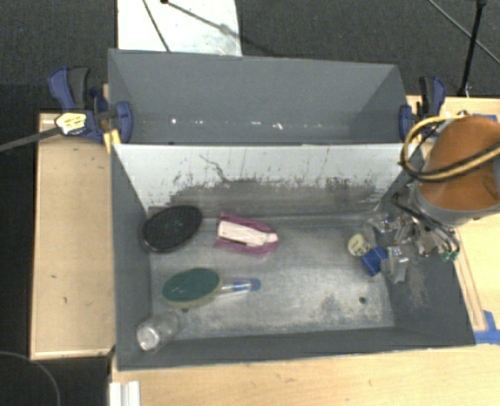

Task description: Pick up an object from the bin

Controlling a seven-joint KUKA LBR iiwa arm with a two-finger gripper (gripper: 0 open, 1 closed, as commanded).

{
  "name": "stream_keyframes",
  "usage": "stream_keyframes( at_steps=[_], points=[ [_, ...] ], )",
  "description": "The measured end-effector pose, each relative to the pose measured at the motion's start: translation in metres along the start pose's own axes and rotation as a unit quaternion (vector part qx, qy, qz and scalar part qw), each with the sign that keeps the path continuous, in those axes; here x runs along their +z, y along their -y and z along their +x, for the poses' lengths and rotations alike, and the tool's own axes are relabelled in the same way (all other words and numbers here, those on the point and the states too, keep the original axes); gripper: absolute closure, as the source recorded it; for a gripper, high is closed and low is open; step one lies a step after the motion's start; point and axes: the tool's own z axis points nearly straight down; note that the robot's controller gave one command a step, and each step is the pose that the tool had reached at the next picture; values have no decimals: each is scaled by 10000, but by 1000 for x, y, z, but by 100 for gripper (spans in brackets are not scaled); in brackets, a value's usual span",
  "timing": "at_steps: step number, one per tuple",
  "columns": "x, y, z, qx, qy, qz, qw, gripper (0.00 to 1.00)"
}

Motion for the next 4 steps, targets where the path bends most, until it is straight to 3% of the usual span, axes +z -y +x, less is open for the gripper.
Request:
stream_keyframes(
  at_steps=[1, 2, 3, 4],
  points=[
    [-110, -3, -2, -466, 4, -26, 9989, 100],
    [-38, -26, 35, -1143, -65, -70, 9934, 100],
    [-40, -25, 33, -1142, -33, -49, 9934, 0],
    [10, -9, -5, -539, -18, -48, 9985, 0]
  ],
)
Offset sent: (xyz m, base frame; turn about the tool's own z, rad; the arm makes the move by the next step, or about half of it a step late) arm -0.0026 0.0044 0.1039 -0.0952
